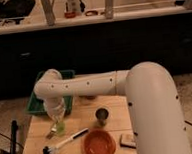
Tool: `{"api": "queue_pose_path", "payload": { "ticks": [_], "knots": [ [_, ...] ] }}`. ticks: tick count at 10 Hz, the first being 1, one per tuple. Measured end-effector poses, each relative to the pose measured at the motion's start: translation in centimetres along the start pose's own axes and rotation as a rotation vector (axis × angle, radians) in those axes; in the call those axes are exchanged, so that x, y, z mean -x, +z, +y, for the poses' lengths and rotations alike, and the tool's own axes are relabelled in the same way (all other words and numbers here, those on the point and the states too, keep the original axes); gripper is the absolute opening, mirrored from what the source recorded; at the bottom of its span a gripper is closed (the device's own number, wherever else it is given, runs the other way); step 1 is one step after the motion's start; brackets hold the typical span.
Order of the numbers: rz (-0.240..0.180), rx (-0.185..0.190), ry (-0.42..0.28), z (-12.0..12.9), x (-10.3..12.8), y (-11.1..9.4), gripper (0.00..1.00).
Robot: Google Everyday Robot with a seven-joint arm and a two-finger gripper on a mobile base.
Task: Place fork in plastic cup
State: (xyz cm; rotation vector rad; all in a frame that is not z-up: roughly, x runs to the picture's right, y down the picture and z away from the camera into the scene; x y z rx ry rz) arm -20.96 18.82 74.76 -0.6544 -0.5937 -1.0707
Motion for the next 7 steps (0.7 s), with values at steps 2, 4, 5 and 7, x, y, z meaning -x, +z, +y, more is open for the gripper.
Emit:
{"api": "queue_pose_path", "payload": {
  "ticks": [2,4,5,7],
  "knots": [
    [-0.007,0.001,-0.002,-0.02,0.14,0.04,0.55],
    [-0.013,0.001,-0.004,-0.08,0.17,0.08,0.71],
    [-0.017,0.005,-0.007,-0.06,0.18,0.1,0.79],
    [-0.02,0.01,-0.011,-0.04,0.19,0.13,0.8]
  ]
}}
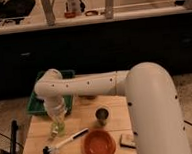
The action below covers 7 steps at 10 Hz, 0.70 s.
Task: Place fork in plastic cup
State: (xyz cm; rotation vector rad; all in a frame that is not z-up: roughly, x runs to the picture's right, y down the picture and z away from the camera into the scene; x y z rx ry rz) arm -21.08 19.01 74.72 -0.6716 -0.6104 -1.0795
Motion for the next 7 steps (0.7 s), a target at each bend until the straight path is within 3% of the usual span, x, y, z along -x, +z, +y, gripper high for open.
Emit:
{"api": "queue_pose_path", "payload": {
  "ticks": [7],
  "knots": [
    [-0.01,0.006,0.0,0.34,-0.14,-0.11,0.8]
  ]
}}
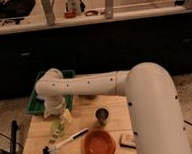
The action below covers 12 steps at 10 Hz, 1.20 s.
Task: Place fork in plastic cup
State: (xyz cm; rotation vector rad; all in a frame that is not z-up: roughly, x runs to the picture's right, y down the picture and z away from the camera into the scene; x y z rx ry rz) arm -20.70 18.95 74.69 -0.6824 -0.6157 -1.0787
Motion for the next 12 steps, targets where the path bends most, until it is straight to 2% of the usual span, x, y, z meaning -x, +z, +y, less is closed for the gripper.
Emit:
{"api": "queue_pose_path", "payload": {
  "ticks": [12],
  "knots": [
    [-0.006,-0.007,-0.018,-0.13,-0.13,-0.17,0.8]
  ]
}}
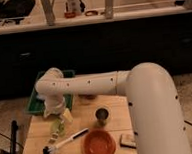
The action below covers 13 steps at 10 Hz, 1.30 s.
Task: Place fork in plastic cup
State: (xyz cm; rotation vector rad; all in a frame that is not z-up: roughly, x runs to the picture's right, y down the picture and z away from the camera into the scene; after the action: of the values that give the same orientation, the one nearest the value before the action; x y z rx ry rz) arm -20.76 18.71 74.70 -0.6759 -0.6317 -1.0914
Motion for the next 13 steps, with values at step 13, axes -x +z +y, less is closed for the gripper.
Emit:
{"api": "queue_pose_path", "payload": {
  "ticks": [13],
  "knots": [
    [0.002,-0.005,-0.014,0.01,-0.14,-0.22,0.8]
  ]
}}
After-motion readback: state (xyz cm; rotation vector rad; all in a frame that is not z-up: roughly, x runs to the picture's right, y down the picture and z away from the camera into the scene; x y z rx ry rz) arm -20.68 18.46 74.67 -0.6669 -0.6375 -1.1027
